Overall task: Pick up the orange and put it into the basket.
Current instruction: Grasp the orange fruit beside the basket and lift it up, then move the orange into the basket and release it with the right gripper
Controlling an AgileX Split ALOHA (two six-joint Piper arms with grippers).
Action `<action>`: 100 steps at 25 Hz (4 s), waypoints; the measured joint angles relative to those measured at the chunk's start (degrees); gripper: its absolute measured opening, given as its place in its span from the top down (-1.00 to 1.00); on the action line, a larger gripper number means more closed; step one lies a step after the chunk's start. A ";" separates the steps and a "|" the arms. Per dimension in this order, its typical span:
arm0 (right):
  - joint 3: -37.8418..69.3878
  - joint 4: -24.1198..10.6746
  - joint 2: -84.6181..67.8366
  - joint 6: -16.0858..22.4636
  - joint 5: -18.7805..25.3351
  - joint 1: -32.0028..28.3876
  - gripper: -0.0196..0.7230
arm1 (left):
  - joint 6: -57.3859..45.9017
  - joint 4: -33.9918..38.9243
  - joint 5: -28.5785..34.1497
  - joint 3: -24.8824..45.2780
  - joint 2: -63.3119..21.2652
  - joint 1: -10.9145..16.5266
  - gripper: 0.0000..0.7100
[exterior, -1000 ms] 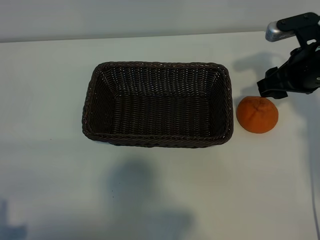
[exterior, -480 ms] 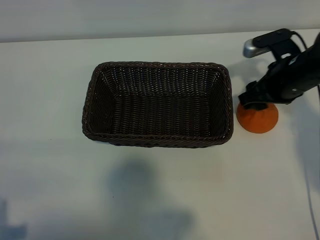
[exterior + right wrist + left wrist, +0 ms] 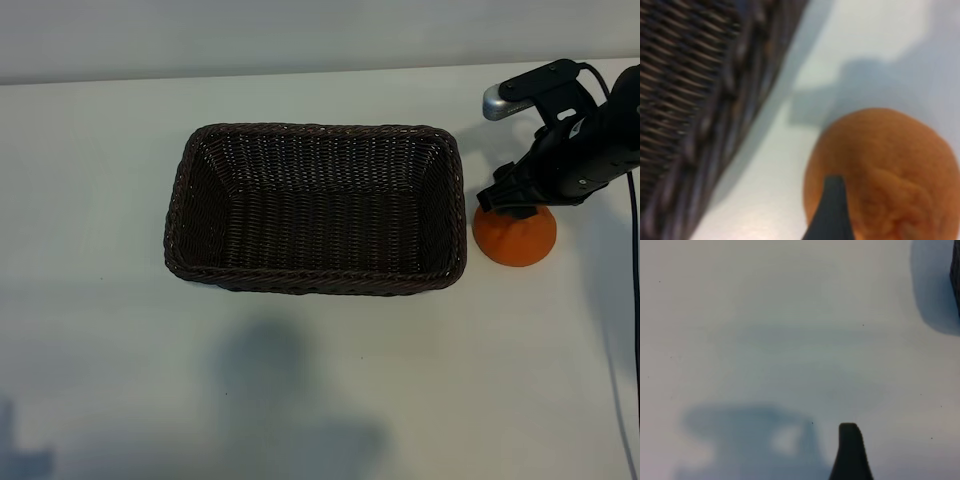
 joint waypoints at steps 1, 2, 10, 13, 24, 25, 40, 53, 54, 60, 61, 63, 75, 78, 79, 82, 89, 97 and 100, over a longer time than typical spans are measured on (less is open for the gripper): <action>0.00 -0.47 0.00 0.60 -0.07 0.00 -0.64 | 0.00 0.00 0.00 0.00 0.00 0.00 -0.48; 0.00 -0.83 0.00 0.84 -0.07 0.00 -0.64 | 0.00 0.00 0.00 0.00 0.00 0.00 -0.48; -0.05 -1.07 1.09 1.23 0.32 0.00 -0.64 | 0.00 0.00 0.00 0.00 0.00 0.00 -0.48; -0.05 -1.07 3.08 1.23 1.33 0.00 -0.63 | 0.00 0.00 0.00 0.00 0.00 0.00 -0.48; -0.15 -1.07 3.42 1.23 1.64 0.00 0.71 | 0.00 0.00 0.00 0.00 0.00 0.00 -0.48; -0.15 -1.07 3.42 1.23 1.64 0.00 0.71 | 0.00 0.00 0.00 0.00 0.00 0.00 -0.48; -1.83 -3.11 -7.95 1.23 5.14 0.00 0.72 | 0.00 0.00 0.00 0.00 0.00 0.00 -0.48; -8.04 -2.89 -12.11 1.32 11.99 5.36 0.74 | 0.00 0.00 0.00 0.00 0.00 0.00 -0.48; -8.57 -2.84 -12.11 1.32 11.94 7.01 0.74 | 0.00 0.00 0.00 0.00 0.00 0.00 -0.48; -10.08 -2.36 -12.11 1.32 9.35 16.75 0.75 | 0.00 0.00 0.00 0.00 0.00 0.00 -0.48; -10.13 -2.29 -12.03 1.32 8.48 18.05 0.75 | 0.00 0.00 0.00 0.00 0.00 0.00 -0.48; -10.13 -2.26 -11.47 1.32 7.00 19.87 0.75 | 0.00 0.00 0.00 0.00 0.00 0.00 -0.48; -10.30 -2.11 -0.10 1.22 0.87 22.78 0.75 | 0.00 0.00 0.00 0.00 0.00 0.00 -0.48; -10.30 -2.11 2.39 1.03 0.72 22.78 0.75 | 0.00 0.00 0.00 0.00 0.00 0.00 -0.48; -10.30 -2.11 3.00 1.03 0.58 22.78 0.75 | 0.00 0.00 0.00 0.00 0.00 0.00 -0.48; -10.30 -2.09 3.92 0.98 -0.05 22.78 0.75 | 0.00 0.00 0.00 0.00 0.00 0.00 -0.48; -10.30 -1.35 6.22 0.98 -0.70 22.78 0.75 | 0.00 0.00 0.00 0.00 0.00 0.00 -0.48; -10.30 0.12 6.63 0.98 -1.88 22.78 0.24 | 0.00 0.00 0.00 0.00 0.00 0.00 -0.48; -10.42 0.40 6.63 0.98 -2.12 22.78 -0.50 | 0.00 0.00 0.00 0.00 0.00 0.00 -0.48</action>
